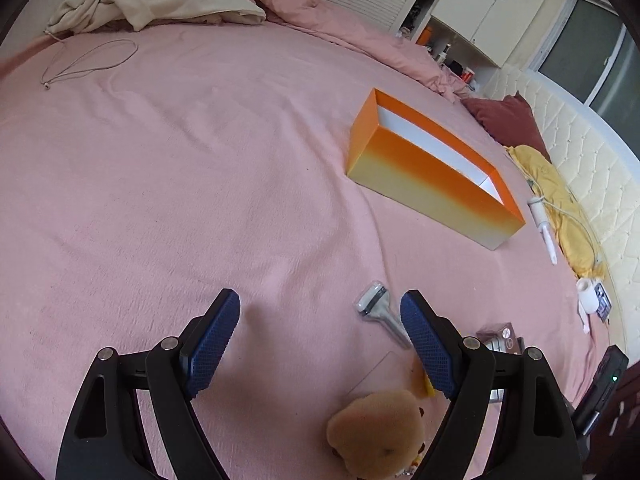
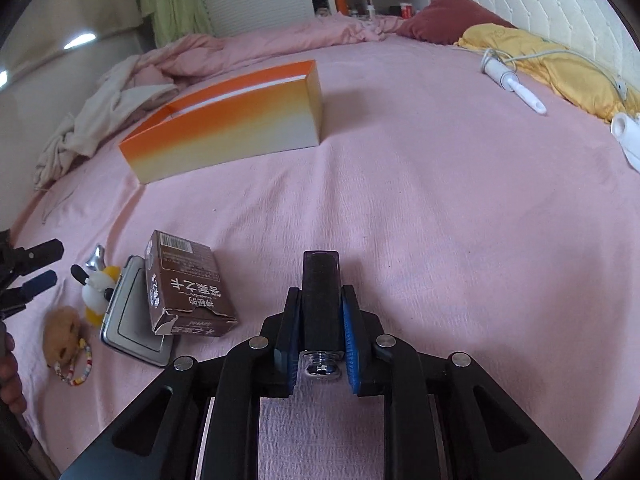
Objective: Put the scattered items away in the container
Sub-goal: 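Grasp the silver razor with the left gripper, then lower the razor into the box and open the left gripper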
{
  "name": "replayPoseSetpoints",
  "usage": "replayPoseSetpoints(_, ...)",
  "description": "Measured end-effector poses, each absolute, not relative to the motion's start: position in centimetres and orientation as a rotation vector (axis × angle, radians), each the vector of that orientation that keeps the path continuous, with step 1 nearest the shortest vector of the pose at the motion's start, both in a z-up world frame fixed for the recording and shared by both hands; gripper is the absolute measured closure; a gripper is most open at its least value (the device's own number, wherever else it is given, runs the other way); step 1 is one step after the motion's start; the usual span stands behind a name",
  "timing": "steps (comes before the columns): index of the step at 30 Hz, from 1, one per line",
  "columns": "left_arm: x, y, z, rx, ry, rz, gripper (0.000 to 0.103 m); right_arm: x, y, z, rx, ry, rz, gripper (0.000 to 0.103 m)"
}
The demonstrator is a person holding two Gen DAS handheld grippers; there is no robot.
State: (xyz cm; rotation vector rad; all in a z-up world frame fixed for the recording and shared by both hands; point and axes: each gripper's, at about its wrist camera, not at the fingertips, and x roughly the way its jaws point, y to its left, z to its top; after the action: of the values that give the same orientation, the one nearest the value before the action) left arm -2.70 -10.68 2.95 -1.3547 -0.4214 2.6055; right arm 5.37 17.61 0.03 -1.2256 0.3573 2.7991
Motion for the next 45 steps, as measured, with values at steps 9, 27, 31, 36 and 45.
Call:
replayPoseSetpoints(9,-4.6,-4.9,2.0,-1.418,-0.092,2.522,0.034,5.5,18.0,0.0,-1.221,0.395,2.803,0.085)
replayPoseSetpoints(27,-4.7,-5.7,4.4,-1.294,-0.139,2.573,0.075,5.7,17.1,0.4,-1.222,0.392,2.797,0.085)
replayPoseSetpoints(31,-4.9,-5.3,6.1,-1.228,-0.097,2.603,0.075,5.6,16.9,0.3,-1.219,0.391,2.798,0.085)
replayPoseSetpoints(36,-5.3,-4.7,8.2,-1.144,-0.044,2.637,0.075,5.5,17.2,0.1,-1.211,0.374,2.8,0.085)
replayPoseSetpoints(45,-12.6,-1.1,11.6,-1.102,-0.002,2.616,0.075,5.5,17.6,-0.4,-1.202,0.392,2.808,0.085)
